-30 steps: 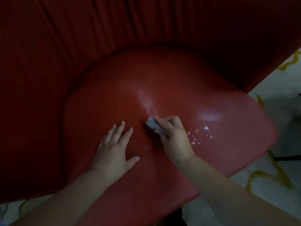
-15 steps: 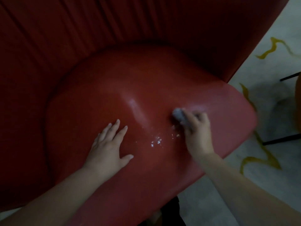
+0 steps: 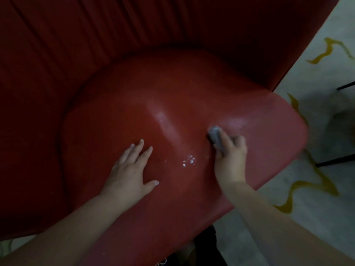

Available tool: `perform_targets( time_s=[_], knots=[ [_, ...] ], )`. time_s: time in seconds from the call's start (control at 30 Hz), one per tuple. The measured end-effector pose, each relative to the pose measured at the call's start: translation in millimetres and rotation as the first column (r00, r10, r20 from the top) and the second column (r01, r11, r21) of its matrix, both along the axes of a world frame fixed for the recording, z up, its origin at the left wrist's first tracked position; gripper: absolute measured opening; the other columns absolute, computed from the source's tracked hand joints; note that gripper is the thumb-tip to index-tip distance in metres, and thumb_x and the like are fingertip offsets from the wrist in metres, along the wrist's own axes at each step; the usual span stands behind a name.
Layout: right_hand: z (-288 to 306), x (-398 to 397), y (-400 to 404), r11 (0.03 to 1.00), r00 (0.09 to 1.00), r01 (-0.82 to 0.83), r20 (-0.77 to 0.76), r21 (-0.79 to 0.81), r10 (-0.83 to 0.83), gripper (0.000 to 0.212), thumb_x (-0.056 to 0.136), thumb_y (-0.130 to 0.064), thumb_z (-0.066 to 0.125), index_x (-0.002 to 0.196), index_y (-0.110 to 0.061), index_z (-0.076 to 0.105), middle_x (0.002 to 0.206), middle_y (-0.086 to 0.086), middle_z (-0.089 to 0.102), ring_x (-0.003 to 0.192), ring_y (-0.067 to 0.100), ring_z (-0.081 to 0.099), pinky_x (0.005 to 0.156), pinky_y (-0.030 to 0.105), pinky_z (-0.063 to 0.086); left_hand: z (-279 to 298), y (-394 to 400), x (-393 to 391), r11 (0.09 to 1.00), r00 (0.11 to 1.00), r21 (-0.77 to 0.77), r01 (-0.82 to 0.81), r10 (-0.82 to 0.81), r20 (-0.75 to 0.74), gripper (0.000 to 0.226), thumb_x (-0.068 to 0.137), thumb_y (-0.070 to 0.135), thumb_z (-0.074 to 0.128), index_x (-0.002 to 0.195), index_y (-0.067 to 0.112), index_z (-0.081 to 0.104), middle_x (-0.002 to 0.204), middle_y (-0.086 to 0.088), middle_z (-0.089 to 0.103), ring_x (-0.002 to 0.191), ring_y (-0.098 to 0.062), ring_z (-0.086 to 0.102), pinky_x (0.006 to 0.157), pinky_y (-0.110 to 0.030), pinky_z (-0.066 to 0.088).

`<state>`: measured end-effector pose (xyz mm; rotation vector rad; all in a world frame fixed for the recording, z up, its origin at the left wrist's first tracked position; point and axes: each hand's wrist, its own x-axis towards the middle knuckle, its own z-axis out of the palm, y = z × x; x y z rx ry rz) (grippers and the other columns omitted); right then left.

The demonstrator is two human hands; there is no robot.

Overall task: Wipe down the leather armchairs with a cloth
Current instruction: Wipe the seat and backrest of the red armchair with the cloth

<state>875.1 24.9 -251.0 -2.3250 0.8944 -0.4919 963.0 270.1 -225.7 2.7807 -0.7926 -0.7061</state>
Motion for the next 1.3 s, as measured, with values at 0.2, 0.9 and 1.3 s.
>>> perform_targets(
  time_s=[0.2, 0.9, 1.3],
  knots=[
    [-0.9, 14.9, 51.1, 0.943, 0.951, -0.296, -0.044, 0.154, 0.306, 0.041, 0.087, -0.005, 0.055, 0.125, -0.022, 0.059, 0.116, 0.011, 0.049, 0.103, 0.026, 0.048, 0.086, 0.026, 0.039, 2.3, 8.1, -4.8, 1.000, 1.000, -0.010, 0.003, -0.002, 0.007, 0.098, 0.078, 0.060, 0.064, 0.152, 0.036, 0.005, 0.159, 0.014, -0.015, 0.146, -0.010, -0.011, 0.119, -0.034, 0.010],
    [7.9, 21.7, 109.9, 0.935, 0.951, -0.310, 0.050, 0.173, 0.306, 0.042, 0.088, -0.001, 0.058, 0.129, -0.009, 0.058, 0.109, 0.009, 0.046, 0.097, 0.015, 0.045, 0.092, 0.024, 0.041, -0.2, 38.6, -16.3, 0.997, 0.999, -0.065, -0.045, 0.045, -0.002, 0.098, 0.077, 0.056, 0.068, 0.153, 0.032, 0.011, 0.160, 0.012, -0.010, 0.147, -0.010, -0.007, 0.118, -0.033, 0.015],
    [-4.5, 1.8, 111.8, 0.898, 0.914, -0.390, -0.034, 0.202, 0.404, 0.041, 0.089, -0.019, 0.051, 0.129, -0.028, 0.053, 0.125, 0.006, 0.043, 0.109, 0.021, 0.044, 0.088, 0.022, 0.036, 1.4, 33.9, -19.8, 0.994, 0.996, -0.046, -0.094, 0.094, -0.007, 0.101, 0.076, 0.056, 0.070, 0.153, 0.032, 0.010, 0.161, 0.010, -0.010, 0.147, -0.013, -0.007, 0.119, -0.034, 0.015]
  ],
)
